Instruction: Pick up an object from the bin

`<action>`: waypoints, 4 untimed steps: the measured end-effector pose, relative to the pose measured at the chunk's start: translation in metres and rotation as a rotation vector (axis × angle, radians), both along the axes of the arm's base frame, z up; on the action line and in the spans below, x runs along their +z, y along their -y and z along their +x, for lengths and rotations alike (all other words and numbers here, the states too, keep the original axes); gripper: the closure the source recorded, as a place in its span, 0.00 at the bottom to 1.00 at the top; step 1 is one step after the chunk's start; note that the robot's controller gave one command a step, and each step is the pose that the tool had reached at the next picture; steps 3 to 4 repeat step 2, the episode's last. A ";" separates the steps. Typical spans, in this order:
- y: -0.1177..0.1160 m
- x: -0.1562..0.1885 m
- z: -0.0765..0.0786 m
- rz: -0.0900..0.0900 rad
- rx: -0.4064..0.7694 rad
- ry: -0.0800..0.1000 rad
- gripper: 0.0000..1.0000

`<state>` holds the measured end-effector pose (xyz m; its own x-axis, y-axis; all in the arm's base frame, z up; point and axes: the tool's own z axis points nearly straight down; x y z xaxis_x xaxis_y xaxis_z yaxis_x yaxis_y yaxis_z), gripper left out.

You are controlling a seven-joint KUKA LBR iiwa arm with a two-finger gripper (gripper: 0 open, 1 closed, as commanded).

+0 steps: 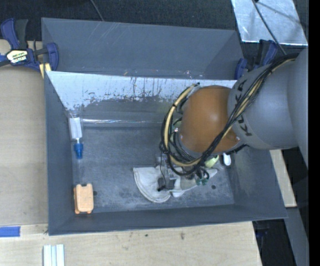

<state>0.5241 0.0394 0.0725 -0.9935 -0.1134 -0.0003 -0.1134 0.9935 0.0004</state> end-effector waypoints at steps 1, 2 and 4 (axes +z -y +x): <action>0.000 0.000 0.000 0.000 0.000 0.000 1.00; -0.019 0.185 -0.011 0.000 0.046 0.010 1.00; -0.019 0.185 -0.011 0.000 0.046 0.010 1.00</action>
Offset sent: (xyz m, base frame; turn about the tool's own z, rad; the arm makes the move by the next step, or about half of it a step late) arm -0.0131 0.0192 0.1807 -0.0487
